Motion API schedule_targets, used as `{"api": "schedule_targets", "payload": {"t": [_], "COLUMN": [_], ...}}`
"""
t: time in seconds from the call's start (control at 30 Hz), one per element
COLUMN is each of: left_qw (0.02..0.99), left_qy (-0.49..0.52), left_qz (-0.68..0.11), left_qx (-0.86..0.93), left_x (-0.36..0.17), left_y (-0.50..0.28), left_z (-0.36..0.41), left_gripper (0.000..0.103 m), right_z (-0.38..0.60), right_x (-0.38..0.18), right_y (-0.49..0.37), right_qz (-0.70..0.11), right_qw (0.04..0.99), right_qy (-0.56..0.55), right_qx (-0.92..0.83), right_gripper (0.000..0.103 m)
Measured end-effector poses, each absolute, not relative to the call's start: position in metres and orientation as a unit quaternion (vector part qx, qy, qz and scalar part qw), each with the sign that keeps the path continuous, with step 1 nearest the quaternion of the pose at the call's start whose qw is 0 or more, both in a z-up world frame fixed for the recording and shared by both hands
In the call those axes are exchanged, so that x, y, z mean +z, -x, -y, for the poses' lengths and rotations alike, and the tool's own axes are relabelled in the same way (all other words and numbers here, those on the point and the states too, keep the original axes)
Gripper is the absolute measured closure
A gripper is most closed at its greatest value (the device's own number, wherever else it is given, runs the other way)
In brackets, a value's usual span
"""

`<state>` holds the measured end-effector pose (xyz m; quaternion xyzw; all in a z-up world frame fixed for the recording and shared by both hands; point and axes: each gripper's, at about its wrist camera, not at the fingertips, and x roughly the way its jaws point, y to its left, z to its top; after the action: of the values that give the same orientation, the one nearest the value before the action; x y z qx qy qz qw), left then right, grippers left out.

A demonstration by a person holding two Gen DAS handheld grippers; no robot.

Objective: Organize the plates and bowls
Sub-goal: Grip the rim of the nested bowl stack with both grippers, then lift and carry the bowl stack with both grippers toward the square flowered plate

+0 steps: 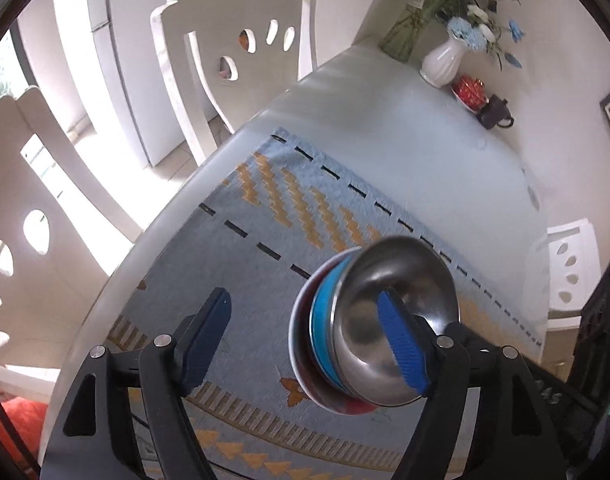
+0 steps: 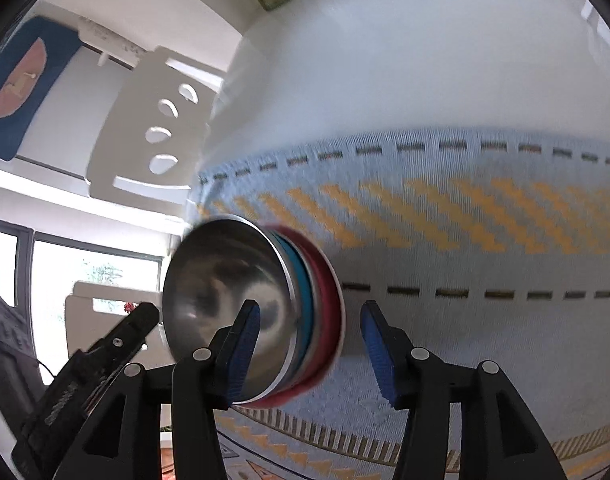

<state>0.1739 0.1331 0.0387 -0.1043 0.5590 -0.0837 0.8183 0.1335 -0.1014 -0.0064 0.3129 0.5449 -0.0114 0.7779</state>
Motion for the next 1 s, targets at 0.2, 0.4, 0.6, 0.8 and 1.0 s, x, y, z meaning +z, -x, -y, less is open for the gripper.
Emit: {"api": "schedule_targets", "payload": {"t": [0.2, 0.4, 0.6, 0.8, 1.0], "left_qw": [0.81, 0.796, 0.786, 0.776, 0.768], "left_qy": [0.124, 0.115, 0.12, 0.15, 0.189], "left_qz": [-0.567, -0.586, -0.598, -0.602, -0.591], "left_qx": [-0.081, -0.099, -0.104, -0.113, -0.158], "left_x": [0.023, -0.003, -0.025, -0.04, -0.041], "left_y": [-0.179, -0.176, -0.176, -0.178, -0.177], "left_z": [-0.144, -0.131, -0.127, -0.132, -0.124], "left_gripper": [0.029, 0.029, 0.029, 0.03, 0.061], "right_z": [0.103, 0.102, 0.102, 0.11, 0.105], "right_x": [-0.012, -0.044, -0.063, -0.079, -0.096], "right_y": [-0.133, -0.134, -0.136, -0.135, -0.135], "right_qz": [-0.54, -0.549, -0.556, -0.548, -0.527], "right_qw": [0.778, 0.756, 0.741, 0.725, 0.708], "right_qy": [-0.321, -0.358, -0.376, -0.417, -0.468], "right_qx": [-0.006, 0.009, 0.015, 0.026, 0.048], "right_gripper": [0.05, 0.05, 0.05, 0.05, 0.041]}}
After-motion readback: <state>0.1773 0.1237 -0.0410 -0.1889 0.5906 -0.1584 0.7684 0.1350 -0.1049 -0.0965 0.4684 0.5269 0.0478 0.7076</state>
